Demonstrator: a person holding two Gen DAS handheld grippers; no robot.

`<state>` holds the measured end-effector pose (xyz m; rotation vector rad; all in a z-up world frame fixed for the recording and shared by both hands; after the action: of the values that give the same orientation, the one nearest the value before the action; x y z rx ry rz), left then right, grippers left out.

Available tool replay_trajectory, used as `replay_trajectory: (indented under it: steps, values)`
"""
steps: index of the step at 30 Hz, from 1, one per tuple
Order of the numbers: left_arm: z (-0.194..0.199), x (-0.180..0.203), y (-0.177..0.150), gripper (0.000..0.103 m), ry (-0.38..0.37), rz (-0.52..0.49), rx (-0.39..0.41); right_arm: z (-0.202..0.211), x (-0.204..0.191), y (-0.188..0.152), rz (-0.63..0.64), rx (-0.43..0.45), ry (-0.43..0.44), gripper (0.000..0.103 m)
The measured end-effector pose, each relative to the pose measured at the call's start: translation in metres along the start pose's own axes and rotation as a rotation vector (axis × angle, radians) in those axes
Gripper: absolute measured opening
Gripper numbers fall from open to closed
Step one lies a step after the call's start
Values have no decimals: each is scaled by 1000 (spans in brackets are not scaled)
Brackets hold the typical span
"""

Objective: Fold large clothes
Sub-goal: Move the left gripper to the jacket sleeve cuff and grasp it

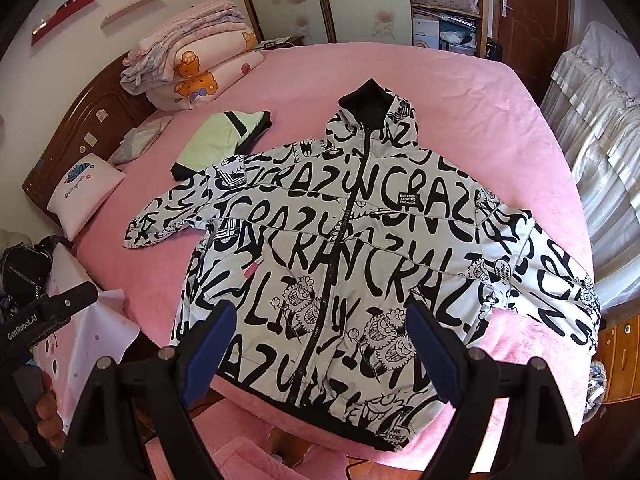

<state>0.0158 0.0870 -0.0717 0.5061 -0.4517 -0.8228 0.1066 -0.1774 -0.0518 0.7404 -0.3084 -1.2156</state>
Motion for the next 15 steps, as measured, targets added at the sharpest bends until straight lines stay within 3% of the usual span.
replay_trajectory:
  steps: [8,12,15]
  values:
    - [-54,-48,59,103,27,-19,-16,-40,-16,12,-111,-50,-97,87]
    - [-93,-72,90,103,39,-120,-75,-67,-38,15,-182,-95,-149,87]
    - [-121,-98,109,103,34,-127,-114,-86,-61,16,-224,-113,-201,87]
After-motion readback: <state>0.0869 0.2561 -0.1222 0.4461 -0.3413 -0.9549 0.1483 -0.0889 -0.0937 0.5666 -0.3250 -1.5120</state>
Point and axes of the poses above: each gripper's, at about its wrist camera, not at the fingertips, and z roughly against the way its jaws point, x to its right, y to its top, the point moved 3 cm from there along -z, roughly the way its jaws point, and after that the axes turned 11 degrees about x, right-handed, at the moved point
